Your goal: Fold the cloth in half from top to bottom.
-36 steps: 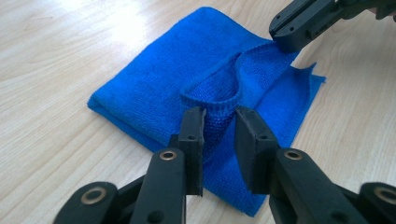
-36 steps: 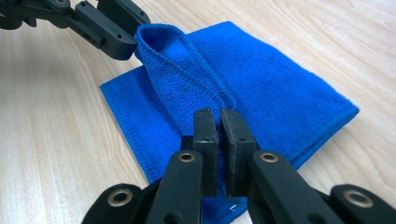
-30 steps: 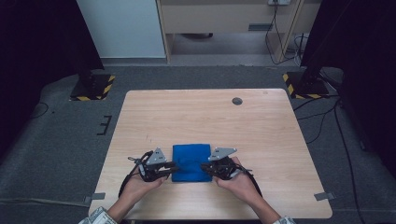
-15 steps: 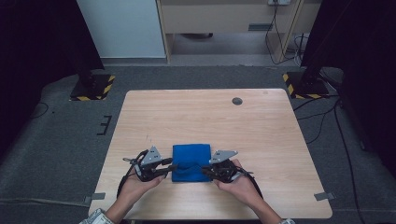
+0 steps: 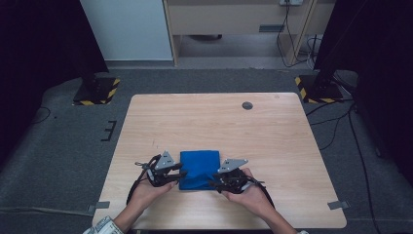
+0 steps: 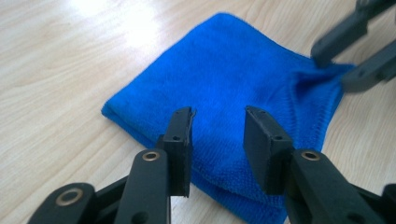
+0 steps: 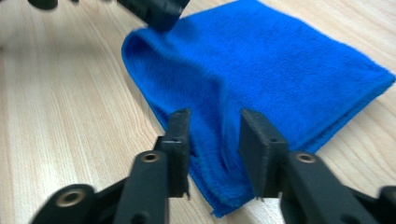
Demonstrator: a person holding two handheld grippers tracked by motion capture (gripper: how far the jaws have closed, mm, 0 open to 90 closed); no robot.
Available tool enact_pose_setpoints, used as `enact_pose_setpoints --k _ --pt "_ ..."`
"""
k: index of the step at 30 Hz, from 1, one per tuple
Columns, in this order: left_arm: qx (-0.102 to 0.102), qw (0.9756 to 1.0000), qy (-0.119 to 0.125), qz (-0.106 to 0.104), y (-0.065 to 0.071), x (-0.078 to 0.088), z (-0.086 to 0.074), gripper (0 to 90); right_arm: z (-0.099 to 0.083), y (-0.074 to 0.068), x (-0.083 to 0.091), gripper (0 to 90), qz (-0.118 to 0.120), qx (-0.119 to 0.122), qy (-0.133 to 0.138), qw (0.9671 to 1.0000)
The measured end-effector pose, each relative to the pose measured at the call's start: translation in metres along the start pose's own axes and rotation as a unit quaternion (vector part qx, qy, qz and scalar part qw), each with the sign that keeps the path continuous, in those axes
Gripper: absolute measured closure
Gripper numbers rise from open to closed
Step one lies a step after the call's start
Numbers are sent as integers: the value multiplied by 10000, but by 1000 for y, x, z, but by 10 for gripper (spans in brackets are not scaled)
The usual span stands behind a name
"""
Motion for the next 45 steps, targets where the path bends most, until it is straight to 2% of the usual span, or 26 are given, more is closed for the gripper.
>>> enact_pose_setpoints --k 3,7,11,16,23,28,31,35,39,45 --pt "-51 10000 -31 8 1 0 -2 622 5 3 6 580 -45 -26 116 9999" --pt "-138 9999 -90 34 2 0 -5 613 13 12 8 544 -220 -118 222 9994" --pt "-186 9997 -144 19 3 0 -7 607 17 22 -1 492 -452 -136 173 9987" --pt "-238 9996 -156 16 4 2 -9 600 13 30 -17 435 -686 -74 -22 9976" --pt "-370 9988 -284 130 5 3 -15 571 4 14 -21 366 -639 207 -135 9976" --pt "-507 9973 -432 293 5 3 -22 539 -3 11 -23 324 -778 423 -254 9957" --pt "-423 9976 -425 343 4 6 -25 482 -4 10 -24 292 -760 475 -246 9957" --pt "-185 9989 -154 404 0 13 -21 366 0 10 -21 227 -718 466 -167 9962" --pt "15 9990 -94 429 -4 14 -20 285 1 15 -21 160 -775 338 -123 9963" --pt "168 9989 -24 431 -8 13 -18 195 7 19 -21 108 -808 217 17 9965"
Point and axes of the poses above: each handheld gripper's, and its own axes: x roughly backward along the jaws, z roughly out of its top, y roughly to its right, the point moved 7 cm from there along -x, roughly forward along the jaws, and after that the axes turned 2 degrees about x, right-handed, at the moved point
